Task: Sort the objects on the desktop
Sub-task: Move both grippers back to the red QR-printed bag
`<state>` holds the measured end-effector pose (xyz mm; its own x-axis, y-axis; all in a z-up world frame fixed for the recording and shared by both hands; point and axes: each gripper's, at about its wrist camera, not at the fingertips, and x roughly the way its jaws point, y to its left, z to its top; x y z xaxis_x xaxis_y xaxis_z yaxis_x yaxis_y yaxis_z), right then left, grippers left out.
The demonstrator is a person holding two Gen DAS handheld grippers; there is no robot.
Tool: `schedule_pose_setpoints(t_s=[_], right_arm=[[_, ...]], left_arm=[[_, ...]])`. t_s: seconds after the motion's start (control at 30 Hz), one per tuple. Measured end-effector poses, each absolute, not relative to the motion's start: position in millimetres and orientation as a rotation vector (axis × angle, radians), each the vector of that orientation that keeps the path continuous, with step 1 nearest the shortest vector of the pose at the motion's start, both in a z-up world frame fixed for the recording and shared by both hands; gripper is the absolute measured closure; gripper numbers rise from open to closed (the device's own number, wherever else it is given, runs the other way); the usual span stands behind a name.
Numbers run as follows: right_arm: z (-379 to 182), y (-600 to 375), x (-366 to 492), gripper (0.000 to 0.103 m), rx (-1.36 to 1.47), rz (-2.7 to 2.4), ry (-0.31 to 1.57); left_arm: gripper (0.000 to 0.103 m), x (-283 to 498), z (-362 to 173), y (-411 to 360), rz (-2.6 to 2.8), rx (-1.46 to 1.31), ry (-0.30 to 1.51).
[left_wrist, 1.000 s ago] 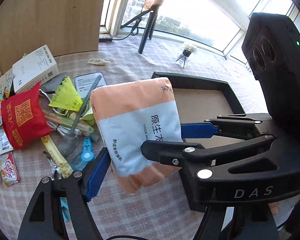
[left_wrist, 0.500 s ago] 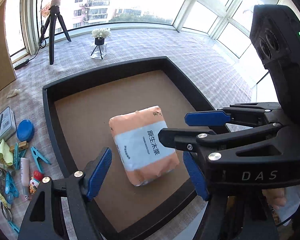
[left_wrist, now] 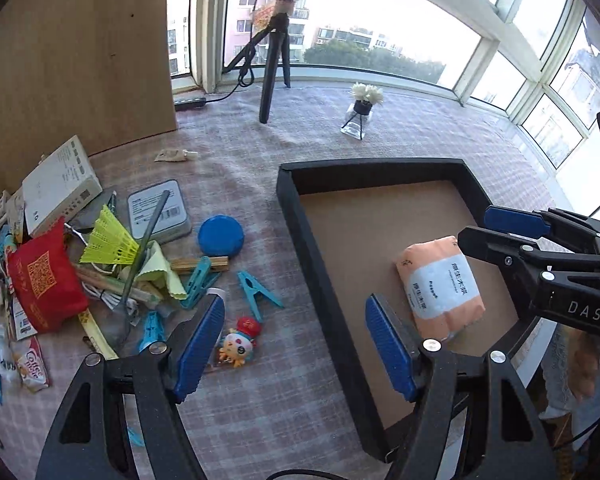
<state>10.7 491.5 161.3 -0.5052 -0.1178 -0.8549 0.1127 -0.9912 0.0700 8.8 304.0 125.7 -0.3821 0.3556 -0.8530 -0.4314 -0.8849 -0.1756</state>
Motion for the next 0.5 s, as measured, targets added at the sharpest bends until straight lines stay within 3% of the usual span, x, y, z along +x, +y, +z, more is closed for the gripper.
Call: schedule_pose_setpoints(t_s=[0.23, 0.5], right_arm=[[163.1, 398.8, -24.9, 0.051, 1.418, -2.481, 0.098], [151.4, 301.7, -66.1, 0.051, 1.419, -2.300, 0.072]], left_arm=[[0.039, -25.1, 118.9, 187.0, 2.444, -1.484, -0.057], [0.041, -46.7, 91.0, 84.5, 2.527, -1.581, -0.183]])
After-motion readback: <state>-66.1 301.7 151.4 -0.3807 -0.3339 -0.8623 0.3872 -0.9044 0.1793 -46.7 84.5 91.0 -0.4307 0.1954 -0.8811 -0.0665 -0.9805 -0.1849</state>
